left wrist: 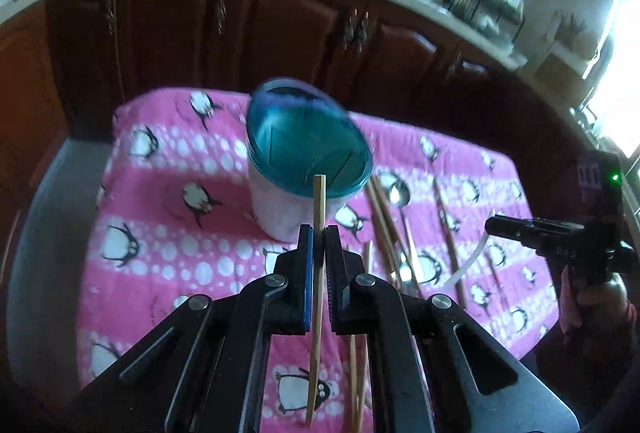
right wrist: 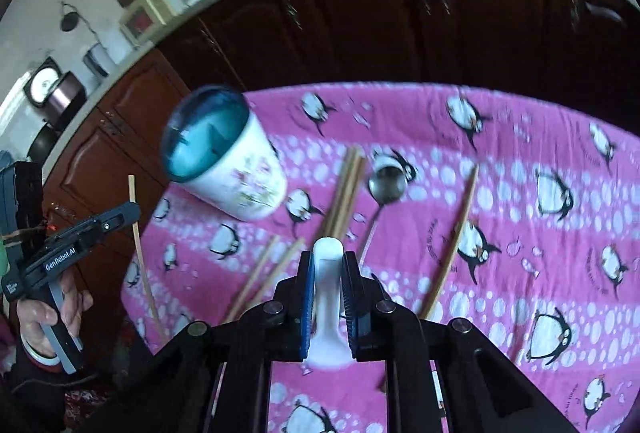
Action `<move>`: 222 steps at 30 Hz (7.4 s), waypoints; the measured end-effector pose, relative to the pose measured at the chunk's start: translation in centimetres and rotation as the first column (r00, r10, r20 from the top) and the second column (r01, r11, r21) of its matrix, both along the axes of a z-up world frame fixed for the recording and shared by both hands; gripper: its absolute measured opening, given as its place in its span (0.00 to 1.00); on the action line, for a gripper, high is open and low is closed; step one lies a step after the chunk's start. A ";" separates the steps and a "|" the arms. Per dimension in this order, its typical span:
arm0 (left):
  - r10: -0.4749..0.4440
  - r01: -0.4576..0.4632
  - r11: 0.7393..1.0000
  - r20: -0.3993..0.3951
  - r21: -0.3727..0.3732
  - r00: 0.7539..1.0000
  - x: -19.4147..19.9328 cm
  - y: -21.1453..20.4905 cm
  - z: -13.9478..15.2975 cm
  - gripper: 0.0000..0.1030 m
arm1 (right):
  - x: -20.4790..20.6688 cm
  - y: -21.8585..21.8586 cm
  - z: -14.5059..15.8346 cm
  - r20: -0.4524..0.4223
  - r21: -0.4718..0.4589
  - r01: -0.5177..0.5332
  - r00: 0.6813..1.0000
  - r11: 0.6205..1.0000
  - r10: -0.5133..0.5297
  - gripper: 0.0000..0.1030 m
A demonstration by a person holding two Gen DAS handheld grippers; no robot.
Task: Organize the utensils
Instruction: 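Lower the chopstick into the white holder with the left tool while the right tool drops the spoon in, then open both tools and withdraw them from the white holder, then grasp another wooden chopstick with the left tool while the right tool grasps a single chopstick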
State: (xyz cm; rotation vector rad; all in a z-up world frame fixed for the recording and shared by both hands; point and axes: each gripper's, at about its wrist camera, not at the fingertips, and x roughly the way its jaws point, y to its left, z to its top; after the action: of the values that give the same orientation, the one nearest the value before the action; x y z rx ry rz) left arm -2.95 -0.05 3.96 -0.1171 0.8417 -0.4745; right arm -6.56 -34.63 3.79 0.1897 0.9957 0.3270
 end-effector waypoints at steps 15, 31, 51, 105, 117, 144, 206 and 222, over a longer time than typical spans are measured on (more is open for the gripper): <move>0.060 -0.043 0.996 0.229 -0.077 0.972 0.2 3.7 12.4 0.04 | 1.3 2.4 10.2 0.210 0.060 -0.061 0.977 0.996 0.048 0.12; 0.129 -0.135 0.991 0.248 0.009 0.960 7.4 1.2 11.1 0.04 | 11.1 10.2 10.8 0.279 0.081 0.023 0.959 0.996 -0.044 0.12; 0.177 -0.183 0.982 0.120 0.041 0.977 10.0 -0.2 3.8 0.04 | 16.6 11.7 0.9 0.027 0.039 0.023 0.999 0.999 -0.024 0.13; 0.104 -0.136 0.978 0.190 0.161 0.976 -0.9 -9.1 2.4 0.50 | -0.6 1.0 5.1 0.224 -0.124 0.201 0.960 0.972 -0.170 0.51; 0.060 -0.089 0.982 0.170 0.169 0.984 -1.5 -10.7 1.8 0.61 | -2.1 -1.1 4.2 0.201 -0.145 0.234 0.958 0.961 -0.203 0.51; 0.017 -0.021 0.994 0.032 0.107 0.999 -0.2 -9.1 -0.7 0.76 | -1.9 -3.1 2.0 0.128 -0.164 0.259 0.962 0.952 -0.240 0.58; -0.024 0.098 0.947 -0.237 0.306 0.971 5.5 -11.4 -13.4 0.60 | 3.0 -6.0 -9.9 -0.202 -0.076 0.173 0.962 0.982 -0.185 0.27; -0.063 0.112 0.969 -0.219 0.221 0.974 5.8 -10.3 -11.5 0.05 | 3.8 -4.1 -8.4 -0.125 -0.127 0.132 0.981 0.983 -0.148 0.05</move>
State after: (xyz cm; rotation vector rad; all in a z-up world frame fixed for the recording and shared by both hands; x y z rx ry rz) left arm 2.83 -10.31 -7.59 0.0881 1.1086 -0.4481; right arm -2.75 -38.75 -4.64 0.1749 1.1252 0.1269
